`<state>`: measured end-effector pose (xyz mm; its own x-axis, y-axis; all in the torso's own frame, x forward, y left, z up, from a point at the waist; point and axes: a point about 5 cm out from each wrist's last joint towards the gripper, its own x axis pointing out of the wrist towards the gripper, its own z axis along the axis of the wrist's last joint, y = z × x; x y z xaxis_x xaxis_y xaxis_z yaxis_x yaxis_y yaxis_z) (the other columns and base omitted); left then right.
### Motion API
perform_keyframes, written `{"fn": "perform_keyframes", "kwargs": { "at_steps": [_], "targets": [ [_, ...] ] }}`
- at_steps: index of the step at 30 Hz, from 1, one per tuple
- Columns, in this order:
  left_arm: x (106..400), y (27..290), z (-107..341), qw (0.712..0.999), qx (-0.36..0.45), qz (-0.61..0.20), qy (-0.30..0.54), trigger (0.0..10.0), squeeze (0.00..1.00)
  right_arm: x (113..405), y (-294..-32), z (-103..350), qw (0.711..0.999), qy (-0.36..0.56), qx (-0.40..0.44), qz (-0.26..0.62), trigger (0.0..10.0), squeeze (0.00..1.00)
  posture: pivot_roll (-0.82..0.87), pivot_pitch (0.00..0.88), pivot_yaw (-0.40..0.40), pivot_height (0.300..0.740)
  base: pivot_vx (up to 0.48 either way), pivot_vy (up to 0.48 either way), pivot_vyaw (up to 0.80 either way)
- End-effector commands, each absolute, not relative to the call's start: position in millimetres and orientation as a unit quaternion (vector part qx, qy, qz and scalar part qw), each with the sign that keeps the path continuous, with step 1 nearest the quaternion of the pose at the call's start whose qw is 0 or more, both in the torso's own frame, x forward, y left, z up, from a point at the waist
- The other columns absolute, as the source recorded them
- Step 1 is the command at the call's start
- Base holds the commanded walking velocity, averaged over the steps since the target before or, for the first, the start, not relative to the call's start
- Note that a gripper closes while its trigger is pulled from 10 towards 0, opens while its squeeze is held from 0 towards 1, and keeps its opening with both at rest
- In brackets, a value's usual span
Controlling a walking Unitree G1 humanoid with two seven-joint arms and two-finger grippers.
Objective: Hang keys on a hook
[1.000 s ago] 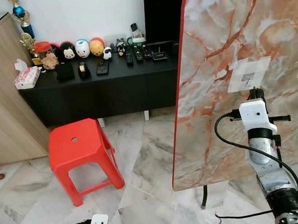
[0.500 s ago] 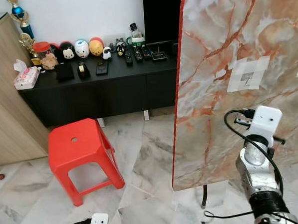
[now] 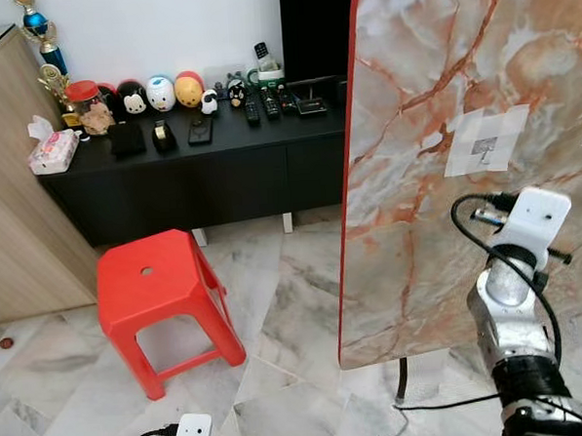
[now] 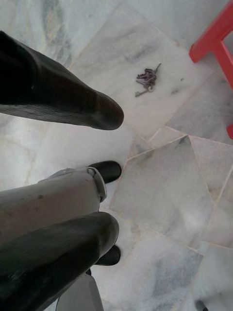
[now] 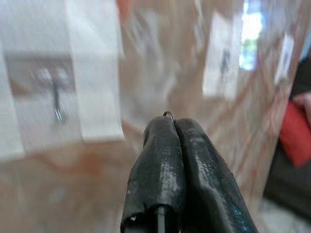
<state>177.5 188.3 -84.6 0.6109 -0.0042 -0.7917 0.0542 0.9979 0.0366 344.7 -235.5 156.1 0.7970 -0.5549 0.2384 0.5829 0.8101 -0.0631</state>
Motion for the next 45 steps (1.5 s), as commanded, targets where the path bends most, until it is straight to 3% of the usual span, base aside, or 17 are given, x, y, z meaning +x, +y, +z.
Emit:
{"fn": "perform_keyframes", "kwargs": {
  "at_steps": [1,11,24,45],
  "targets": [
    [173,191,-87,0.892,0.038,-0.017,0.45,10.0,0.0,346,-235,158,0.943,-0.111,-0.087,-0.3,10.0,0.0,-0.01,0.046,0.01,0.74,0.0,0.0,0.0],
    [172,192,-87,0.892,0.038,-0.015,0.451,10.0,0.0,351,-236,159,0.943,-0.11,-0.124,-0.289,10.0,0.0,-0.01,0.051,0.009,0.74,0.0,0.0,0.0],
    [174,191,-86,0.893,0.038,-0.017,0.448,10.0,0.0,349,-214,149,0.938,-0.125,-0.224,-0.232,10.0,0.0,-0.01,0.051,0.011,0.74,0.0,0.0,0.0],
    [174,191,-86,0.893,0.038,-0.018,0.447,10.0,0.0,345,-215,141,0.93,-0.11,-0.223,-0.269,10.0,0.0,-0.01,0.052,0.01,0.74,0.0,0.0,0.0]
  ]
}}
